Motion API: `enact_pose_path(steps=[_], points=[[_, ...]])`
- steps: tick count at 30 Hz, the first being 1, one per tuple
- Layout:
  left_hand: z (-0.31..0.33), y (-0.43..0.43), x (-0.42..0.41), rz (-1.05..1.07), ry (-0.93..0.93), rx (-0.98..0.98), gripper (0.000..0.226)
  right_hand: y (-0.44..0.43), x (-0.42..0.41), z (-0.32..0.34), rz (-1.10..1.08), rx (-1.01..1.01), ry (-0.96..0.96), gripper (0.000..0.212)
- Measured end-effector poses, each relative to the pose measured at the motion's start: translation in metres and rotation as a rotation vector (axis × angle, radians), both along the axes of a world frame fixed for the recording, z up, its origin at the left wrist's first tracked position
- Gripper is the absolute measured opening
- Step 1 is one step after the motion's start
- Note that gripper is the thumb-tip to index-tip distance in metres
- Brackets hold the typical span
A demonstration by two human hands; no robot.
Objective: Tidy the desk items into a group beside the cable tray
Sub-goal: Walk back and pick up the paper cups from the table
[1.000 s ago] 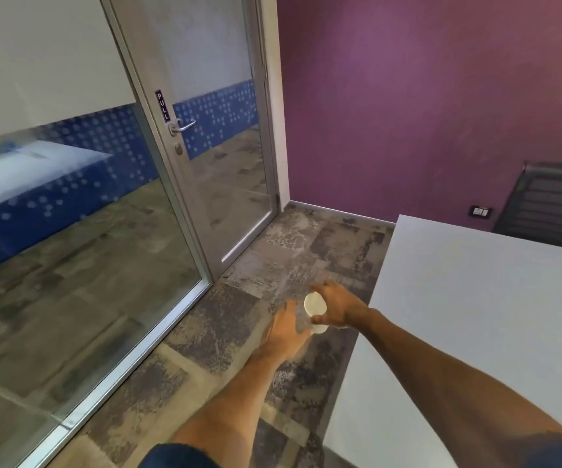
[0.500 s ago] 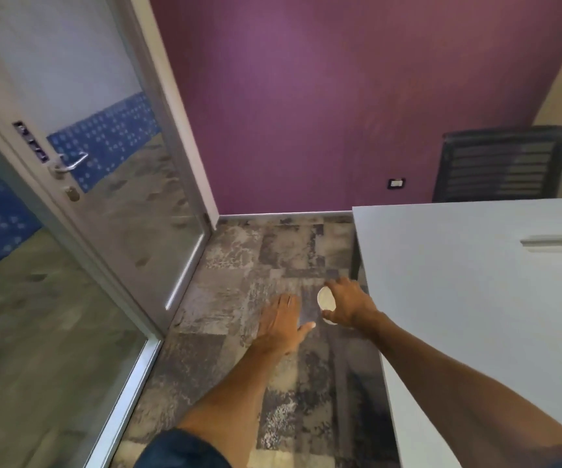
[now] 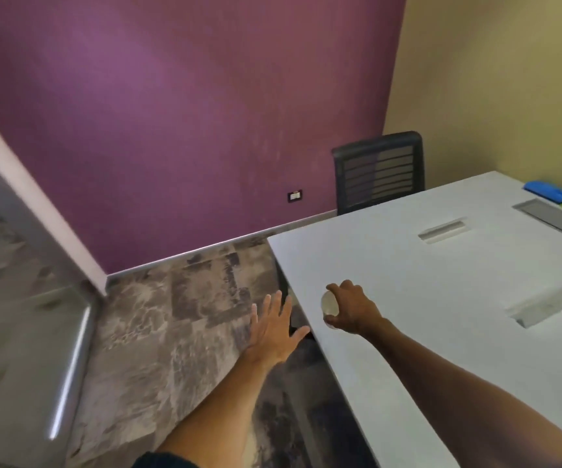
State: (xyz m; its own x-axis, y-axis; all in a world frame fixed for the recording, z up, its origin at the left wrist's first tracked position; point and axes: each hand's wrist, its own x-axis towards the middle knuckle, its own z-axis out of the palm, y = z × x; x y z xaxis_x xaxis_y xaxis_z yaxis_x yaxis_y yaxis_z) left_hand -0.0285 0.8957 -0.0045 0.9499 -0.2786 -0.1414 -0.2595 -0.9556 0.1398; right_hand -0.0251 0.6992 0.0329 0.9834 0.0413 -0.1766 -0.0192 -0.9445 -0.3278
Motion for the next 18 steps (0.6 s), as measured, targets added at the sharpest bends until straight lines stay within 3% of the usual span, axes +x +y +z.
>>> enact_pose_path(steps=[13,18], points=[[-0.027,-0.113,0.178,-0.348,0.009,0.047,0.087,-0.115,0.108,-0.020,-0.384,0.030,0.046,0.071],[-0.044,-0.146,0.210,-0.496,0.044,0.052,0.130,-0.145,0.131,-0.036,-0.516,0.025,0.069,0.072]])
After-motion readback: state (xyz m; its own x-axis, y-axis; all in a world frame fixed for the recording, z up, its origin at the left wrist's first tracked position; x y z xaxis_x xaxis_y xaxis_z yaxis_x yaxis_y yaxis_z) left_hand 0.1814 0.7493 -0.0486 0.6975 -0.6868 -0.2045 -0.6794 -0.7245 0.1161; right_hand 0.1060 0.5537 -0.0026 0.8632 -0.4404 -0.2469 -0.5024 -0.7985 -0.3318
